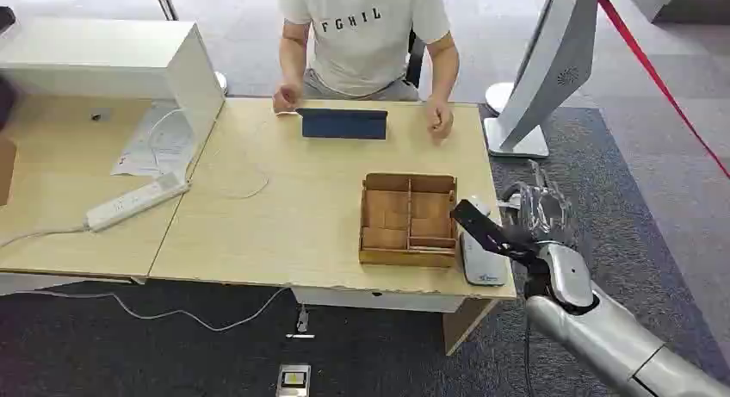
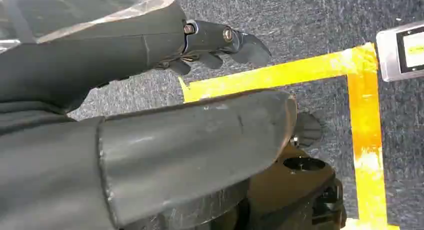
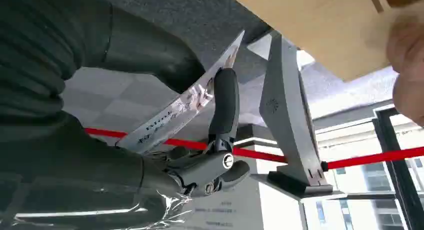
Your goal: Pass the card to the sensor for recognition and then transmit it.
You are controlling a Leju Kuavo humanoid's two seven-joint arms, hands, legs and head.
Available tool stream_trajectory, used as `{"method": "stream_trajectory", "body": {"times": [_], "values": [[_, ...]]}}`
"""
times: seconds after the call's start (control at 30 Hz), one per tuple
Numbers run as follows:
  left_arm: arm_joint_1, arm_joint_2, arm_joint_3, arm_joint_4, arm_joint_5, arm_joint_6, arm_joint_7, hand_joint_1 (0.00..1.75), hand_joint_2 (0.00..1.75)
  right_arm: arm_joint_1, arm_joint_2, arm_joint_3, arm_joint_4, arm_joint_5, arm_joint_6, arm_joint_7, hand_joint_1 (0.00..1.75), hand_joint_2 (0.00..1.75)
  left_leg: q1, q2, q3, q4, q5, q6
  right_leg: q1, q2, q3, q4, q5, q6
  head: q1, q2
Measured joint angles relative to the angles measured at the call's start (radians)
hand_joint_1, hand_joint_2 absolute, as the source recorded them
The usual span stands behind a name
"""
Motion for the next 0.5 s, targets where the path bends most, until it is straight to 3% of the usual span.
{"method": "stream_trajectory", "body": {"times": [0.5], "values": [[-0.001,0.01,0.0,0.0,-0.01,-0.009,-0.003,0.0,0.0,0.088,-0.001,-0.006,0.039,-0.05,-0.033,-0.072,1.75,1.75,0.0,0.0,0.0,0.0,0.0,0.0,0.0,0.0,0.0,0.0,0.0,0.0,0.0,0.0]]}}
